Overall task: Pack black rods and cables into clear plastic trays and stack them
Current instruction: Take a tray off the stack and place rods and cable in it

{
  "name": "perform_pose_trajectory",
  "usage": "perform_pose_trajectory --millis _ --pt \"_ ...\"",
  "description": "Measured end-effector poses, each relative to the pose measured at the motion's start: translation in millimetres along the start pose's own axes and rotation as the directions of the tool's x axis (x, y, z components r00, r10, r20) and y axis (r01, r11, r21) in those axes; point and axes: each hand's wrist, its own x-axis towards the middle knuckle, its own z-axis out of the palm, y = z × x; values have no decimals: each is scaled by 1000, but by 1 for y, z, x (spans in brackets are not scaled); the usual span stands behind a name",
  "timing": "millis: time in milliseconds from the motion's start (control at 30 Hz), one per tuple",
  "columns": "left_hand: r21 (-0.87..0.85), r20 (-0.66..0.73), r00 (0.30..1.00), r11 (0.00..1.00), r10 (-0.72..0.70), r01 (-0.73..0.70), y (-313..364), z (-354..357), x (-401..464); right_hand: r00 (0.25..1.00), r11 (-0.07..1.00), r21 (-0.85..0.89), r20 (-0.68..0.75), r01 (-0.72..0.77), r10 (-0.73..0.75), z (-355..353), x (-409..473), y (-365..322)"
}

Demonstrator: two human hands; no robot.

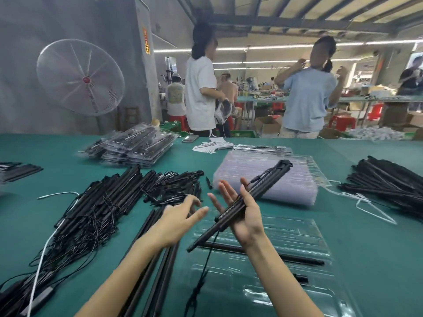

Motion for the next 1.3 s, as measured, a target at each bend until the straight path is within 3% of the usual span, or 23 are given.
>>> perform_pose_trajectory --millis 33,67,133,267,367,433,533,700,733,800,867,933,1000,1100,1167,1233,1300 --pt "-171 197 980 985 9 25 2 3 -2 999 999 32 -35 22 -21 2 0 -7" --pt "-316 310 950 947 45 59 7 9 -5 996 998 45 -74 48 -45 3 2 -15" --pt "-503 370 922 860 118 91 19 21 -13 989 994 51 -115 98 -92 7 6 -32" --pt "-464 295 930 884 217 -59 45 34 -11 994 997 -38 -84 67 -70 13 7 -58" --pt "-456 104 979 883 177 -111 60 29 5 998 946 -319 -4 52 -56 14 2 -71" --pt "-557 -41 997 826 71 -82 70 23 17 996 790 -606 64 90 -64 14 -3 -78" --pt "-645 -107 993 757 46 -104 88 18 30 987 412 -898 158 154 -25 14 -10 -84" --pt "-572 -194 980 816 -33 -86 104 30 43 943 -108 -936 332 334 35 5 -20 -80" --pt "-537 -224 973 840 -56 -76 103 33 44 935 -165 -921 353 354 39 2 -21 -81" --pt "-504 -260 963 861 -70 -73 100 39 48 926 -115 -919 368 376 82 -3 -26 -87" --pt "-593 -220 972 803 -83 -66 101 37 48 925 128 -937 342 324 163 -7 -34 -93" --pt "-751 -128 988 659 -90 -37 102 31 47 924 423 -899 255 118 284 -17 -42 -98" --pt "-861 -64 995 508 -74 -18 101 25 46 866 561 -811 154 -164 475 -33 -52 -96" --pt "-927 -16 997 374 -71 12 95 18 50 724 464 -843 139 -271 676 -62 -69 -91" --pt "-935 6 998 353 -57 26 89 14 51 709 397 -888 125 -232 694 -76 -76 -96" --pt "-928 4 998 371 -55 24 82 10 50 825 425 -884 87 -195 559 -83 -77 -111" --pt "-900 -23 996 435 -89 18 73 12 47 964 529 -839 25 -125 266 -84 -72 -134"
